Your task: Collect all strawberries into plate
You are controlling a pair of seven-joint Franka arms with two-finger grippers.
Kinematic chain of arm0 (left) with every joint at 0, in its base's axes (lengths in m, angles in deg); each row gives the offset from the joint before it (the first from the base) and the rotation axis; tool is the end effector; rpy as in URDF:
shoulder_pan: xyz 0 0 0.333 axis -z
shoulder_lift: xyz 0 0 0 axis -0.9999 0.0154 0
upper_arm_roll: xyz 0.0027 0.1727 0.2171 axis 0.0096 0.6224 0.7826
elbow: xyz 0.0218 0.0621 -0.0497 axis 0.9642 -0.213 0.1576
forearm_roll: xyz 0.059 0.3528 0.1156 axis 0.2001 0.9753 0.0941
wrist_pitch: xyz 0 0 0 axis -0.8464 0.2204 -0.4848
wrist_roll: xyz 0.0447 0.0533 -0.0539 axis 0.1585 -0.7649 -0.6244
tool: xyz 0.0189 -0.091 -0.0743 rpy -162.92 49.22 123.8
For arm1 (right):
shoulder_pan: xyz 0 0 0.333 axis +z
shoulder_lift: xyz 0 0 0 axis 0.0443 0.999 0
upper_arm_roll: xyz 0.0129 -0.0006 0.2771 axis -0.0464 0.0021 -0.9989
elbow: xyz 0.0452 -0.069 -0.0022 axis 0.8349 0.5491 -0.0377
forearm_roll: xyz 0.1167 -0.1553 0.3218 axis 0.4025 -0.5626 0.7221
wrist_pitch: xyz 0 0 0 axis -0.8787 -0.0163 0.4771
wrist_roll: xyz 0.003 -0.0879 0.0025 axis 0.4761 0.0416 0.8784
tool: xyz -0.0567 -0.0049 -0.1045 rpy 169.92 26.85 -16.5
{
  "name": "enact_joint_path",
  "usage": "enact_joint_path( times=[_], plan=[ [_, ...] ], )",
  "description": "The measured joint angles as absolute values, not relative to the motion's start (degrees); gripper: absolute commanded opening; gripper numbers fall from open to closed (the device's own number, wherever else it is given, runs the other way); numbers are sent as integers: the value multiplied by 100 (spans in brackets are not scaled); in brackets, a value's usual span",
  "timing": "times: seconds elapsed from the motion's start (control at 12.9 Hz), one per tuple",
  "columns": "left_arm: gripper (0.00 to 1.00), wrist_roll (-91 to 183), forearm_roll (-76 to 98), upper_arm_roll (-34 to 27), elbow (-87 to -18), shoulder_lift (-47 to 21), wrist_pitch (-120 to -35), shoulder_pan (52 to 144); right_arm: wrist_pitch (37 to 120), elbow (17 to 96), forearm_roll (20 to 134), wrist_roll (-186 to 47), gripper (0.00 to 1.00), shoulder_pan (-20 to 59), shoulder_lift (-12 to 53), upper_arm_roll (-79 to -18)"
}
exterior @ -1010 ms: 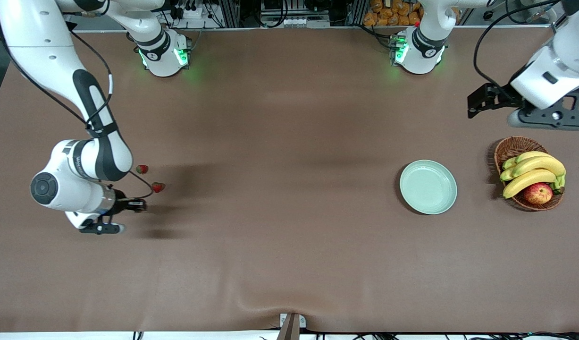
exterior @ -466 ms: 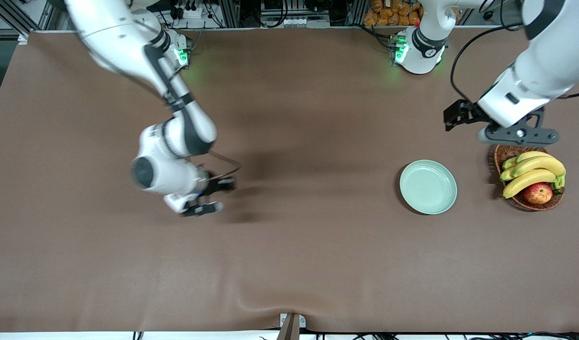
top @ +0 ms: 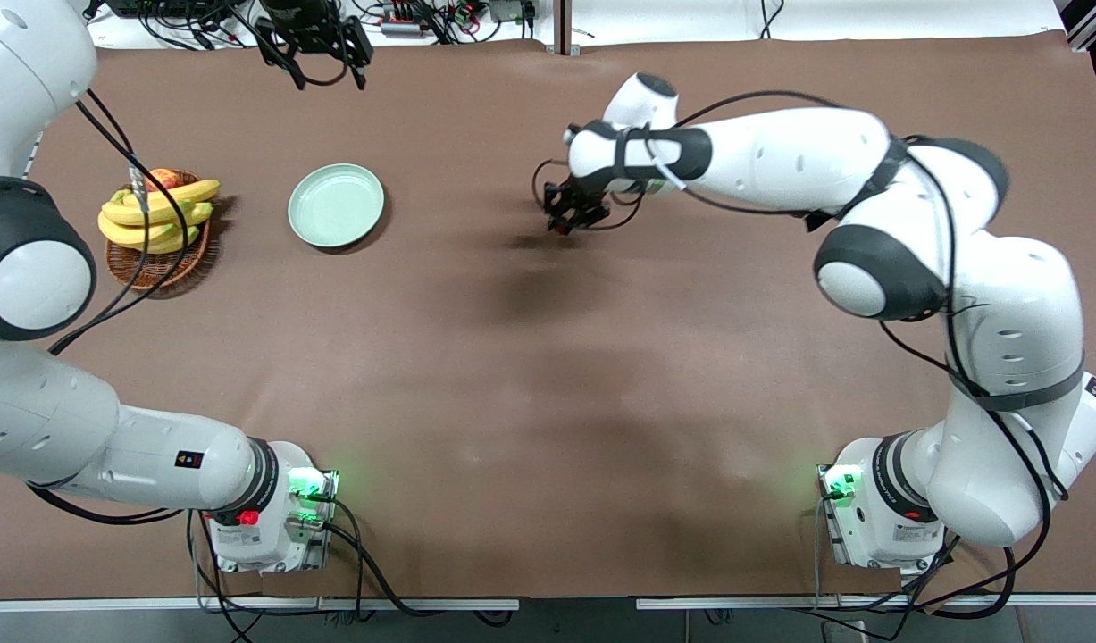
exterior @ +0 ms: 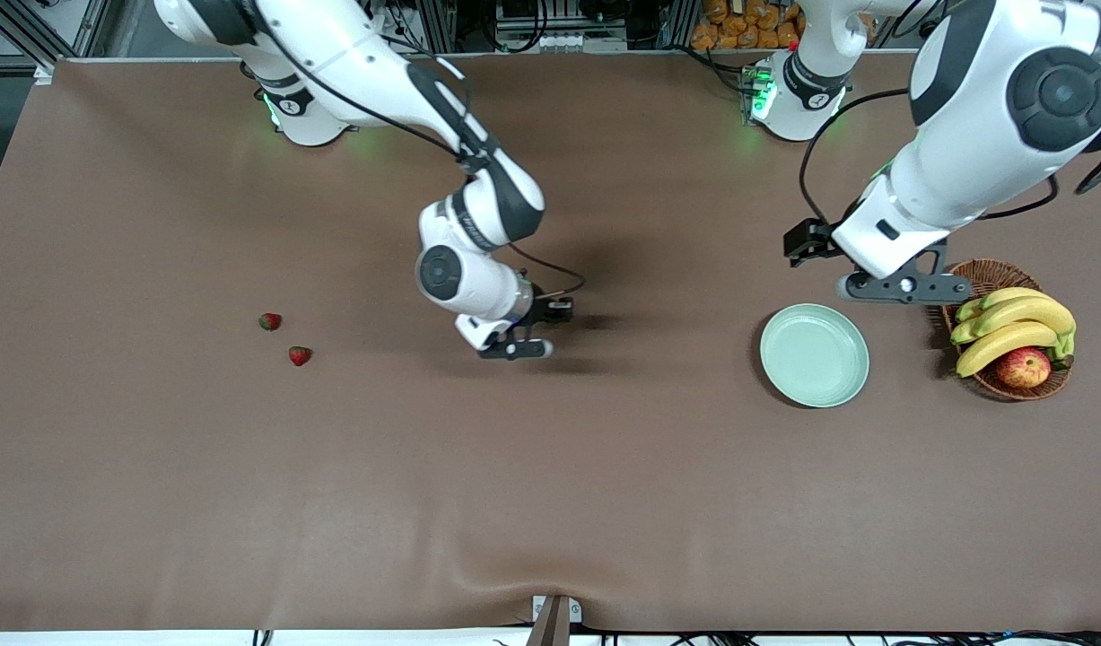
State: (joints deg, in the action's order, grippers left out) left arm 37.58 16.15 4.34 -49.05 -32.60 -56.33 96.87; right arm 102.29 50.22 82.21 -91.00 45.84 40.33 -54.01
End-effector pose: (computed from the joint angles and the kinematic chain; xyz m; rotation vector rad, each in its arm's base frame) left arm 0.5319 -0.1780 0.4790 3.0830 -0.0668 -0.1953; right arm 0.4783 0.4595 0.1653 -2.6752 0.1089 0.2626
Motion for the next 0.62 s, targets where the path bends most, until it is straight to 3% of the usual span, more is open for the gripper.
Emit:
enact_joint_path(
  times=[0.08, 0.31, 0.62],
  plan=[
    [100, 3732, 1476, 434, -5064, -3255, -5780, 9681, 10250, 4922, 8364, -9101, 59, 4678, 4159, -5401],
    [100, 3296, 1387, 297, -5430, -3241, -6191, 9688, 10462, 4743, 8421, -9100, 97, 4754, 4301, -5387],
    [100, 2711, 1385, -82, -5979, -3121, -7090, 9812, 10485, 4600, 8420, -9100, 100, 4647, 4267, -5180]
  ],
)
